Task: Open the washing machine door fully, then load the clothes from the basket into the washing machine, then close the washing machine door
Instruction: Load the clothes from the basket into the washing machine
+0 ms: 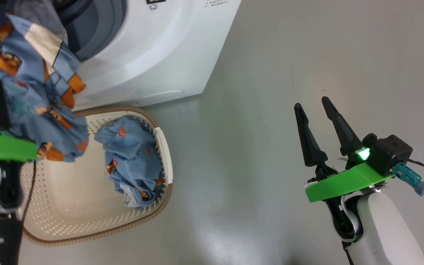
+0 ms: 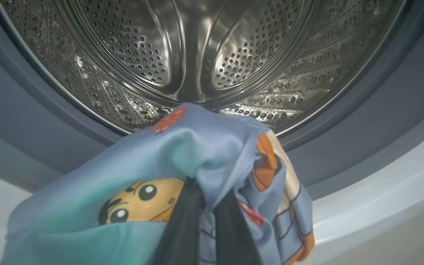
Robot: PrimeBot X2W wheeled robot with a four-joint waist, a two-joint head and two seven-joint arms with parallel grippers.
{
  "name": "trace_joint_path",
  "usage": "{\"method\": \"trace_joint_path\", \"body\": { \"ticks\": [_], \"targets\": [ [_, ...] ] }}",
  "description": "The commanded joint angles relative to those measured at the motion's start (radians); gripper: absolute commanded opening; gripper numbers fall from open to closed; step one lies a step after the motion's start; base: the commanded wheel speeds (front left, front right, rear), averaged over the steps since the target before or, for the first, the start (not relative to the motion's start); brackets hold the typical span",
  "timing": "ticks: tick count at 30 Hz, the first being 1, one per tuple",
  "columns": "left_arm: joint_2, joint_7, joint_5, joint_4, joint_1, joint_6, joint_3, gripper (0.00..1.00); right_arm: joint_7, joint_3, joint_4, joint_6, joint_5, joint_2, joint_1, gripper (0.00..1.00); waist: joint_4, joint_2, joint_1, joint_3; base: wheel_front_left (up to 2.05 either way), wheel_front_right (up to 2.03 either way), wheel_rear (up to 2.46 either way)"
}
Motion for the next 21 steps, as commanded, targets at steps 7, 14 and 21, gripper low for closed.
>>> {"method": "trace_joint_path", "body": {
  "ticks": [7,14,21],
  "targets": [
    [0.067,0.089,0.034,0.092,-0.268,0.023,-0.001,0.00,-0.012,0.039,-0.031,0.002,0.014,0.001,0.006,1.00,-0.039,0.0000,0.0000,0.043,0.00,0.00,0.00],
    [0.103,0.137,0.071,0.308,-0.476,0.028,-0.032,0.00,-0.012,0.049,-0.044,0.002,0.037,0.001,0.003,1.00,-0.095,0.0000,0.0000,0.088,0.00,0.00,0.00],
    [0.121,0.044,0.122,0.442,-0.677,0.020,-0.058,0.00,-0.012,0.048,-0.056,0.002,0.050,0.001,0.004,1.00,-0.136,0.0000,0.0000,0.128,0.00,0.00,0.00]
  ]
}}
